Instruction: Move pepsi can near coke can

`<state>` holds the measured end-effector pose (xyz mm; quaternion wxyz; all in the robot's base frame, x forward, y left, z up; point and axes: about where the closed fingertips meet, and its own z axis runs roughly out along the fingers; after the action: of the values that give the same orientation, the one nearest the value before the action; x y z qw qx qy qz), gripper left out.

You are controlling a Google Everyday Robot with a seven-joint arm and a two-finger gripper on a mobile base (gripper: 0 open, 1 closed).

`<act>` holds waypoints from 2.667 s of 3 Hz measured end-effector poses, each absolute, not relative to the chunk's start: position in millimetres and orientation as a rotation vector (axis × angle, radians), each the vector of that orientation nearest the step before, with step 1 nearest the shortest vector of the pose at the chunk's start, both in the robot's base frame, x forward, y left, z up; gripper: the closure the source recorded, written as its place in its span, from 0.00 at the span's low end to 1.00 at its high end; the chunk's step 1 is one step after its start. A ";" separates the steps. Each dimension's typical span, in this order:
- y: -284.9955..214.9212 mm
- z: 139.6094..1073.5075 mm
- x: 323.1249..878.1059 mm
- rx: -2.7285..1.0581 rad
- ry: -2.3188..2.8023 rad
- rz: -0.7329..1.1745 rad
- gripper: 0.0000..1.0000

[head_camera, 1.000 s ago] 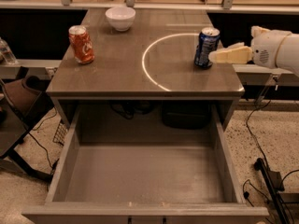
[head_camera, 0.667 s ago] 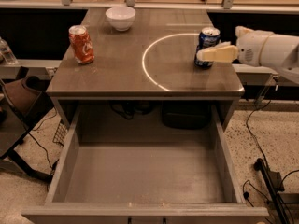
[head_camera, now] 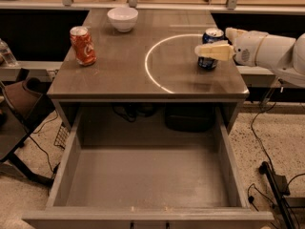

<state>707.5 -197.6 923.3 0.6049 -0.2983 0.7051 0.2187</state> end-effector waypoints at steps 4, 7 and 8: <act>-186.1 921.9 709.3 -0.703 1.628 0.521 1.00; -113.1 986.3 687.4 -0.905 1.577 0.518 1.00; -51.2 980.4 657.9 -0.963 1.576 0.646 1.00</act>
Offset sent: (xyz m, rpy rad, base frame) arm 0.0004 0.0025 -0.0003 0.0007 0.0005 0.0038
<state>657.9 -51.2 980.4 0.5584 -0.4082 0.6682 0.2741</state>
